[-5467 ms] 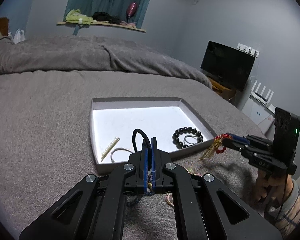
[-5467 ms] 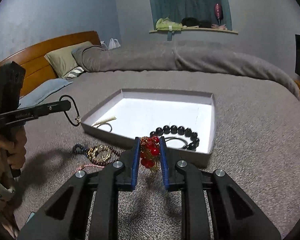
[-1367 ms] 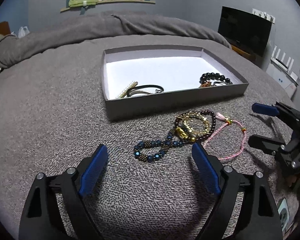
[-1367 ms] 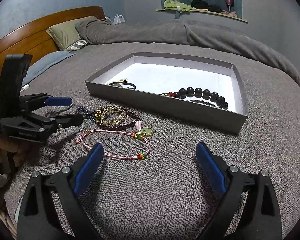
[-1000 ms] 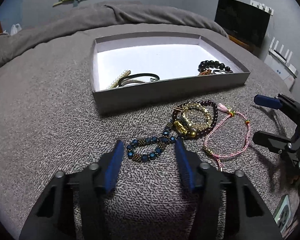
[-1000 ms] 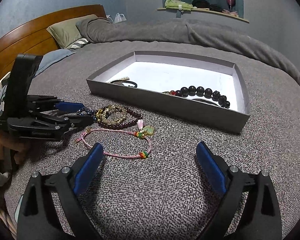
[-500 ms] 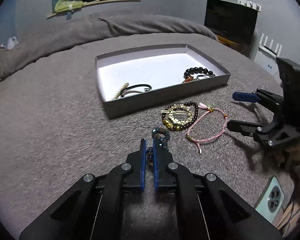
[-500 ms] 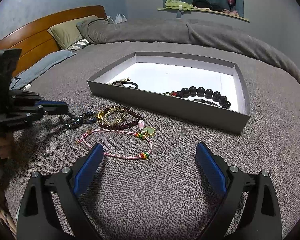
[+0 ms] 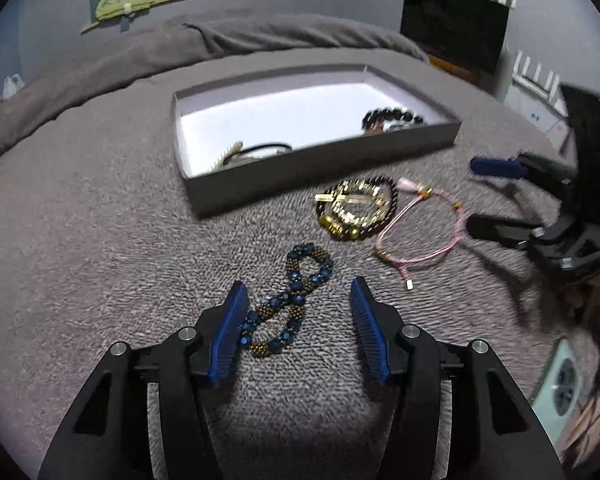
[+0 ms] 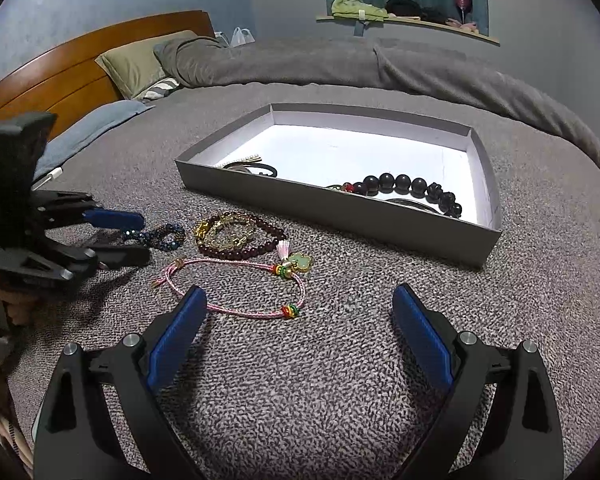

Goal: Organize jewelry
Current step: 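Lift the blue bead bracelet with the left tool while the right tool grasps the pink cord bracelet, then carry the blue bracelet with the left tool while the right tool carries the pink bracelet to the tray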

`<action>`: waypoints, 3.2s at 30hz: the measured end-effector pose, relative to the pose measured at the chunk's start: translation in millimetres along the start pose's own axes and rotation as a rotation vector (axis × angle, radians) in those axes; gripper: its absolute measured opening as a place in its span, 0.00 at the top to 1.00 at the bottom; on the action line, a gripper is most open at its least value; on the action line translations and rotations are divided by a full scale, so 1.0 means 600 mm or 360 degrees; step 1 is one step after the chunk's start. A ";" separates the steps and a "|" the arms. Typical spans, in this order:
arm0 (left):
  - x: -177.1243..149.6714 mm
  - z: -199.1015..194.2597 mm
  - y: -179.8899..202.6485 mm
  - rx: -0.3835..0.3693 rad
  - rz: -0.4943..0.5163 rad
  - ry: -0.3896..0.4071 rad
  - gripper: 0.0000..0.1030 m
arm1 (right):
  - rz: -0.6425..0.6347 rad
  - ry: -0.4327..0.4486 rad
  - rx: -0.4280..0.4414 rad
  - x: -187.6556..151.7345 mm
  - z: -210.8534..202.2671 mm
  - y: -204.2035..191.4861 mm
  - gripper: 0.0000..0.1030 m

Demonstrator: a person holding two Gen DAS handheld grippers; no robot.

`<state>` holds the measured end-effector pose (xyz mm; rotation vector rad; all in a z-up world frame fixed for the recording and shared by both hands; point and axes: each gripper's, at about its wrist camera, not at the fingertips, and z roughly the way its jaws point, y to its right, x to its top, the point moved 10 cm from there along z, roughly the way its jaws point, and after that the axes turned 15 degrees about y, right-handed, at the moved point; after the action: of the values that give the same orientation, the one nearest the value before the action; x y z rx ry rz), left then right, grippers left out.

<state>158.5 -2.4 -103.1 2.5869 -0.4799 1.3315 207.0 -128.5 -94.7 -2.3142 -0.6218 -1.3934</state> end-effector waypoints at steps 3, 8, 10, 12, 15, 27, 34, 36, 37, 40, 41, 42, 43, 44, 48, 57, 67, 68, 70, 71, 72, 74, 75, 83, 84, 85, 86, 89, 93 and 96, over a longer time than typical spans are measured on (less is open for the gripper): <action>-0.007 0.011 0.001 0.0011 0.0012 -0.0022 0.49 | -0.0005 0.0001 0.0006 0.000 -0.001 -0.003 0.10; -0.001 0.001 -0.008 0.0030 -0.0005 0.0011 0.91 | 0.0002 -0.0007 0.0040 -0.001 -0.001 -0.012 0.10; 0.004 -0.007 -0.011 0.0035 -0.0016 0.0036 0.92 | 0.0020 -0.0008 0.0051 -0.001 -0.001 -0.012 0.11; 0.012 -0.014 -0.016 0.0050 -0.0019 0.0065 0.92 | 0.0050 -0.0013 0.0062 0.000 0.000 -0.009 0.21; 0.024 -0.026 -0.023 0.0054 -0.0040 0.0102 0.92 | 0.0155 -0.0015 0.0067 0.006 0.007 0.004 0.32; 0.043 -0.046 -0.028 0.0044 -0.0060 0.0154 0.92 | 0.0106 -0.0169 0.0162 -0.021 0.038 -0.016 0.96; 0.068 -0.067 -0.021 0.0031 -0.0050 0.0216 0.92 | 0.0032 0.0031 0.0154 0.020 0.002 -0.031 0.96; 0.078 -0.072 -0.018 0.0029 -0.0047 0.0236 0.92 | 0.0010 0.0081 0.0129 0.034 -0.006 -0.029 0.96; 0.082 -0.073 -0.017 0.0029 -0.0043 0.0241 0.92 | 0.0001 0.0102 0.0119 0.041 -0.010 -0.028 0.96; 0.094 -0.075 -0.016 0.0035 -0.0027 0.0255 0.92 | -0.0039 0.0155 0.0081 0.060 -0.020 -0.026 0.96; 0.099 -0.076 -0.015 0.0035 -0.0024 0.0263 0.92 | -0.0050 0.0171 0.0073 0.066 -0.023 -0.025 0.96; 0.103 -0.077 -0.015 0.0035 -0.0021 0.0269 0.92 | -0.0055 0.0182 0.0069 0.072 -0.025 -0.022 0.96; 0.110 -0.078 -0.015 0.0037 -0.0016 0.0278 0.92 | -0.0062 0.0200 0.0060 0.079 -0.029 -0.019 0.96; 0.116 -0.078 -0.014 0.0039 -0.0013 0.0288 0.92 | -0.0070 0.0219 0.0049 0.087 -0.032 -0.016 0.96; 0.144 -0.083 -0.013 0.0041 -0.0021 0.0348 0.92 | -0.0072 0.0288 0.0017 0.113 -0.043 -0.001 0.96; 0.198 -0.072 -0.015 0.0093 -0.0035 0.0454 0.92 | -0.0051 0.0386 -0.0012 0.168 -0.051 0.020 1.00; 0.206 -0.039 -0.019 0.0085 -0.0068 0.0436 0.92 | 0.0031 0.0261 -0.0085 0.155 -0.034 0.066 0.84; 0.204 -0.039 -0.018 0.0082 -0.0064 0.0435 0.92 | 0.0059 0.0236 -0.0085 0.144 -0.032 0.074 0.70; 0.203 -0.040 -0.017 0.0084 -0.0056 0.0436 0.92 | 0.0118 0.0195 -0.0076 0.123 -0.030 0.085 0.60; 0.203 -0.042 -0.017 0.0083 -0.0051 0.0438 0.92 | 0.0160 0.0177 -0.0065 0.112 -0.031 0.089 0.58; 0.203 -0.044 -0.017 0.0087 -0.0048 0.0440 0.92 | 0.0213 0.0159 -0.0046 0.102 -0.031 0.092 0.53; 0.205 -0.046 -0.018 0.0085 -0.0049 0.0446 0.92 | 0.0326 0.0124 0.0007 0.083 -0.030 0.093 0.48; 0.206 -0.048 -0.018 0.0084 -0.0051 0.0450 0.92 | 0.0361 0.0117 0.0033 0.079 -0.030 0.089 0.48; 0.207 -0.052 -0.013 0.0077 -0.0032 0.0456 0.92 | 0.0370 0.0055 0.0107 0.065 -0.013 0.056 0.95; 0.208 -0.053 -0.014 0.0076 -0.0036 0.0457 0.92 | 0.0356 0.0058 0.0112 0.066 -0.013 0.054 0.97; 0.209 -0.053 -0.015 0.0077 -0.0039 0.0459 0.92 | 0.0338 0.0068 0.0120 0.068 -0.016 0.050 0.97; 0.209 -0.052 -0.015 0.0077 -0.0042 0.0459 0.92 | 0.0323 0.0077 0.0124 0.072 -0.018 0.047 0.97; 0.210 -0.052 -0.018 0.0078 -0.0052 0.0463 0.92 | 0.0244 0.0156 0.0124 0.097 -0.034 0.033 0.97; 0.212 -0.051 -0.018 0.0076 -0.0061 0.0469 0.92 | 0.0155 0.0252 0.0101 0.133 -0.053 0.022 0.97; 0.216 -0.051 -0.022 0.0071 -0.0085 0.0481 0.92 | 0.0075 0.0313 0.0059 0.164 -0.060 0.019 0.97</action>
<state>210.8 -5.7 20.0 2.3528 -0.3300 1.6928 227.6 -139.2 8.0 -2.1162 -0.5255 -1.5498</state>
